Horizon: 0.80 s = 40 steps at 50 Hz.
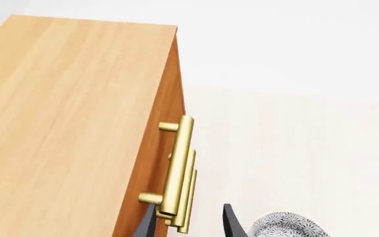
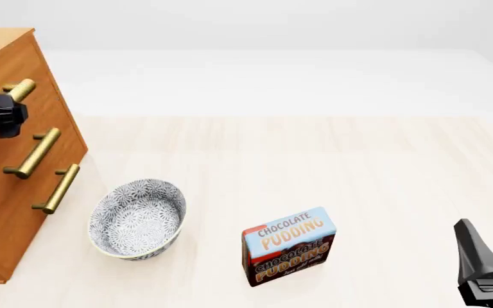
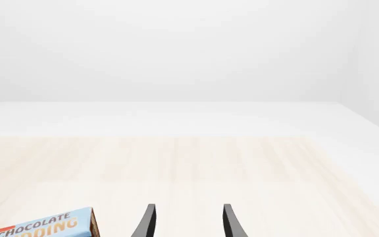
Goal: Put the butter at the back in the top drawer of the cabinet and close it.
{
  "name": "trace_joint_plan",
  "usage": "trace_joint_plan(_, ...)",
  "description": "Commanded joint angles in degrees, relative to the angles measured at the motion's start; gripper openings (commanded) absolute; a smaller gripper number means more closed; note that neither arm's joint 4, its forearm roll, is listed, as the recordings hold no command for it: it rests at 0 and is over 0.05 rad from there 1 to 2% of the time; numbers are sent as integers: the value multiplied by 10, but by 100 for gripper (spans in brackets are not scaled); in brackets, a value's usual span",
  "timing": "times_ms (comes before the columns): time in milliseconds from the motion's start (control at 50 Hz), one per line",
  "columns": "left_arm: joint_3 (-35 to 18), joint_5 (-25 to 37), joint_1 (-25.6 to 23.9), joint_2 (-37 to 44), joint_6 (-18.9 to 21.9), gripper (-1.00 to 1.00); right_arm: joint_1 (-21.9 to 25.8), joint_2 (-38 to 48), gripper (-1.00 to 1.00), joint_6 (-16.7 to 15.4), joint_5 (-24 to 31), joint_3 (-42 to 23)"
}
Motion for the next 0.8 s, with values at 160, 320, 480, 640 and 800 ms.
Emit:
trace_joint_plan(160,4,5,9,-51,-10,100,0,0,100,0,0,0)
trace_joint_plan(320,-8,39,-38,-115,-44,100,0,0,100,0,0,0)
trace_joint_plan(480,-19,92,-71,-193,-65,100,0,0,100,0,0,0)
trace_joint_plan(640,-18,120,-117,-249,-86,100,0,0,100,0,0,0)
trace_joint_plan(800,28,111,-192,-308,-134,100,0,0,100,0,0,0)
